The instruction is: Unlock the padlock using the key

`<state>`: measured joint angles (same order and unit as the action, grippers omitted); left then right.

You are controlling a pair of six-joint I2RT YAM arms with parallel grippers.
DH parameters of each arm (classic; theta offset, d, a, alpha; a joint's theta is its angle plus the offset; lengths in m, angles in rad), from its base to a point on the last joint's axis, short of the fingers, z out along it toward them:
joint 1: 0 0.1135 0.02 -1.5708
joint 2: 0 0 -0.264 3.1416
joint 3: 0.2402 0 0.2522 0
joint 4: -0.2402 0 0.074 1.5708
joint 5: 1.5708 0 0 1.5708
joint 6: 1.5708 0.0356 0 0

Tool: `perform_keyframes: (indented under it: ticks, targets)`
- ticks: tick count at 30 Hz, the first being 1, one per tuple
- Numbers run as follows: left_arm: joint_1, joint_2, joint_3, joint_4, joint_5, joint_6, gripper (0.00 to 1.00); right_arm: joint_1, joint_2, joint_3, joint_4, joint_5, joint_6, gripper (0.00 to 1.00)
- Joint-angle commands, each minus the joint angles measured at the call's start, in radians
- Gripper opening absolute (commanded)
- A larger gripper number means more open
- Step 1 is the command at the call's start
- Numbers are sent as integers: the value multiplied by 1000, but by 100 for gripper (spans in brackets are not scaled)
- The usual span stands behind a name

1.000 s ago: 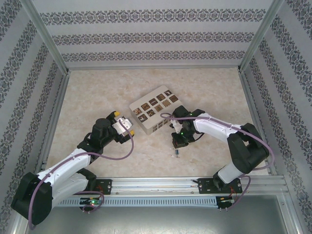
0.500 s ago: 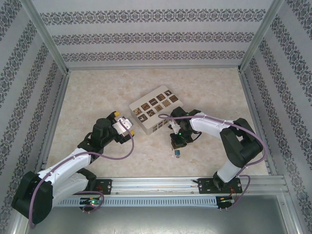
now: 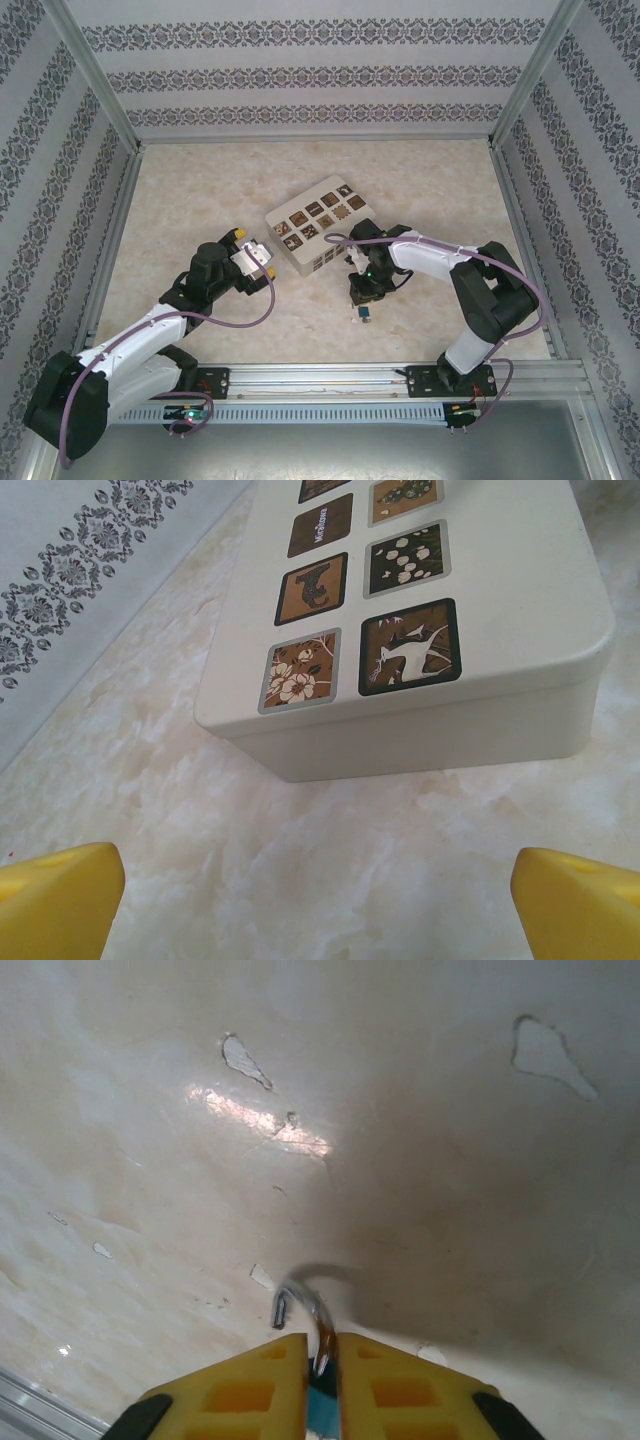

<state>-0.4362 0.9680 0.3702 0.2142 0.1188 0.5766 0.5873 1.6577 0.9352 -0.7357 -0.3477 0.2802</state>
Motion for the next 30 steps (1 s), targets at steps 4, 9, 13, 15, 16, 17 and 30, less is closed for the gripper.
perform_keyframes:
  ticks: [4, 9, 13, 15, 16, 17, 30]
  targets:
    - [11, 3, -5, 21, -2, 22, 99, 2, -61, 29, -26, 50, -12, 24]
    - [12, 4, -5, 22, -2, 22, 99, -20, -120, 45, -39, 83, -24, 28]
    - [12, 3, -5, 23, -3, 20, 99, -56, -191, 54, -29, 110, -43, 30]
    - [13, 0, -7, 30, -9, 13, 99, -79, -228, 54, -12, 122, -57, 30]
    - [12, -2, -8, 36, -15, 9, 99, -93, -250, 54, -1, 132, -63, 30]
    - [11, -4, -8, 42, -24, 2, 99, -108, -268, 54, 10, 143, -72, 31]
    - [32, -67, 125, -140, -234, -302, 99, -367, -488, -94, 311, 255, -98, 57]
